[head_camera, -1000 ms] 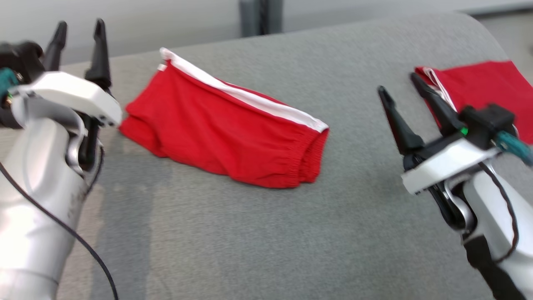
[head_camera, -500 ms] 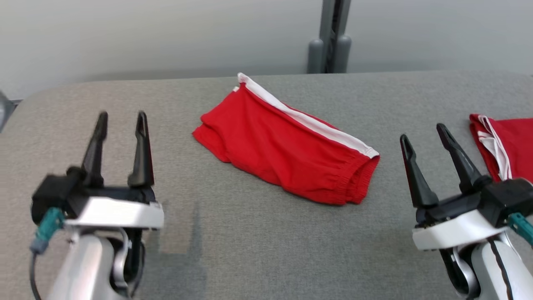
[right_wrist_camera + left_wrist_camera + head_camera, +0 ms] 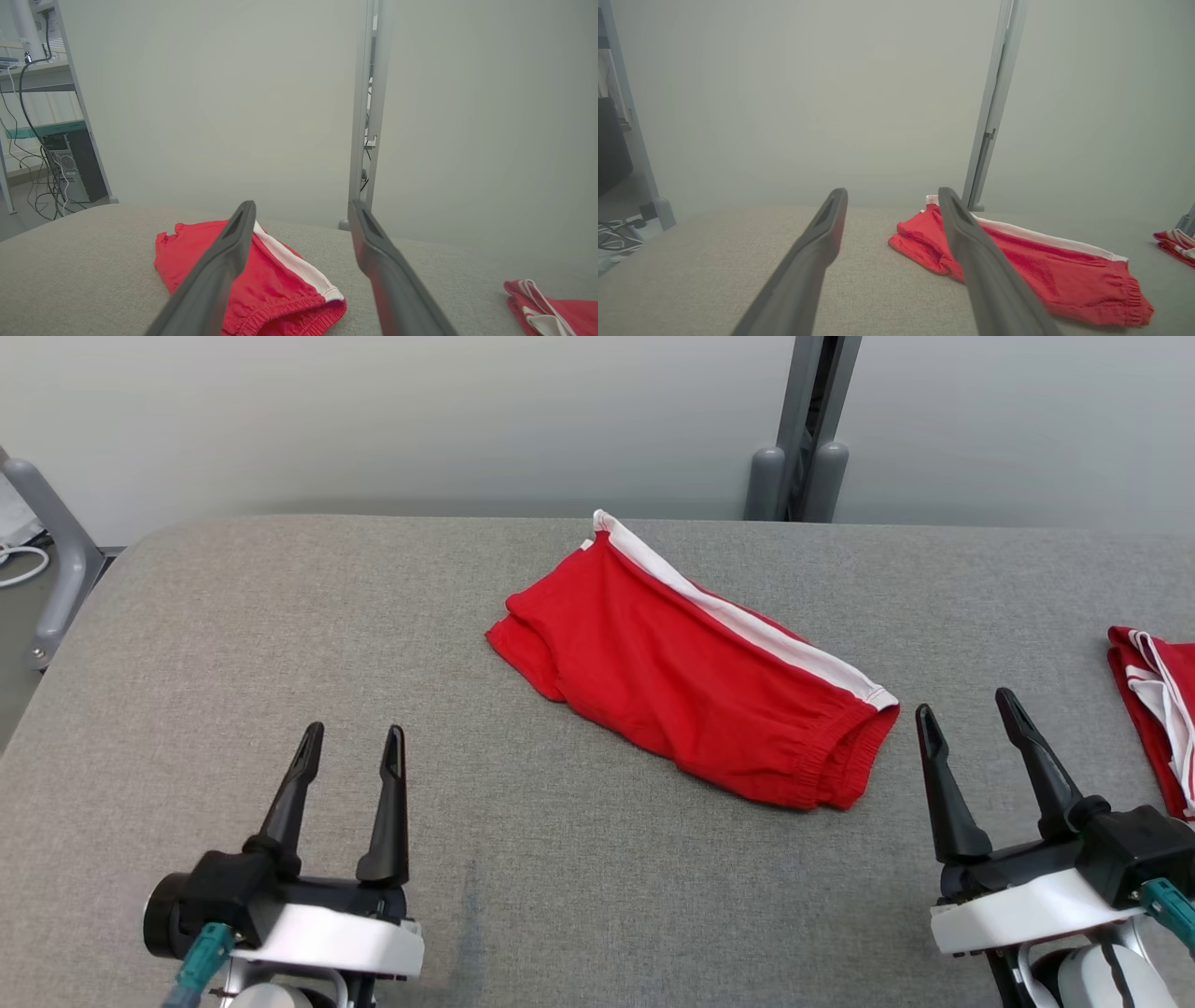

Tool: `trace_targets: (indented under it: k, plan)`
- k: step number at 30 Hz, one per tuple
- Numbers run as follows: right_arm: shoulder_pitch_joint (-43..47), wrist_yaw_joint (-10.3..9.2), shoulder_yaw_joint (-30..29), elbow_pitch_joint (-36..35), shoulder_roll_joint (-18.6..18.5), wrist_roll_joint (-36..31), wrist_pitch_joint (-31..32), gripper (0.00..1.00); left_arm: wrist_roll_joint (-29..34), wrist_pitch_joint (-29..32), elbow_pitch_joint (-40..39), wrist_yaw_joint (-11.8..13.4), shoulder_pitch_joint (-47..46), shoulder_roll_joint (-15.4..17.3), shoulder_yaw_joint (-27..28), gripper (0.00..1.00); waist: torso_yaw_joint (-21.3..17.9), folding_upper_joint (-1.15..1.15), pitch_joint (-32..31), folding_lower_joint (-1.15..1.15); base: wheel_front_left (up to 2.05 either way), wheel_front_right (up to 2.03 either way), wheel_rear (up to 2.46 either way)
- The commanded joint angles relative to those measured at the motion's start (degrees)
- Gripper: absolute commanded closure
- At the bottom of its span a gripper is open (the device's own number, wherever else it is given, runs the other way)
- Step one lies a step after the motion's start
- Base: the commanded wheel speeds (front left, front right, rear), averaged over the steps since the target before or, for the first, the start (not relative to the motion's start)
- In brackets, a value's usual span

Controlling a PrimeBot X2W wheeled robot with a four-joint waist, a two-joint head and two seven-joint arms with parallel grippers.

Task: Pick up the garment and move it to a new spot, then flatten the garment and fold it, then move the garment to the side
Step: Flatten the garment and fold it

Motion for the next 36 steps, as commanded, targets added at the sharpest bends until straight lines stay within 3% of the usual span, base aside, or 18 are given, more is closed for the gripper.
trace_targets:
  k: [1,11,14,22,36]
  plan:
    - [0.55,0.00,-0.20,0.17,0.12,-0.56,0.01,0.00,1.46,0.05,-0.37,-0.18,0.67,0.08,-0.02,0.00,-0.04,0.00,0.17,0.00,0.00,0.00,0.00]
    - [0.03,0.00,-0.50,1.02,0.46,-0.04,0.01,0.00,-0.63,0.04,-0.21,1.03,1.18,-0.17,-1.13,0.00,-0.37,0.00,0.65,0.00,0.00,0.00,0.00]
    - [0.85,0.00,-0.45,4.30,1.01,2.24,0.02,0.00,-0.29,0.04,0.05,1.15,0.95,-0.17,-1.67,0.00,-0.32,0.00,0.80,0.00,0.00,0.00,0.00]
    - [-3.19,0.00,-0.16,14.84,3.27,23.73,7.10,0.00,-0.34,0.04,2.01,1.51,0.31,-0.15,-4.14,0.00,1.24,0.00,2.10,0.00,0.00,0.00,0.00]
    - [-10.56,0.02,-2.84,26.50,3.63,43.09,13.87,0.00,-0.75,0.05,2.30,1.88,-1.11,-0.18,-6.38,0.00,7.13,0.00,4.74,0.00,0.00,0.00,0.00]
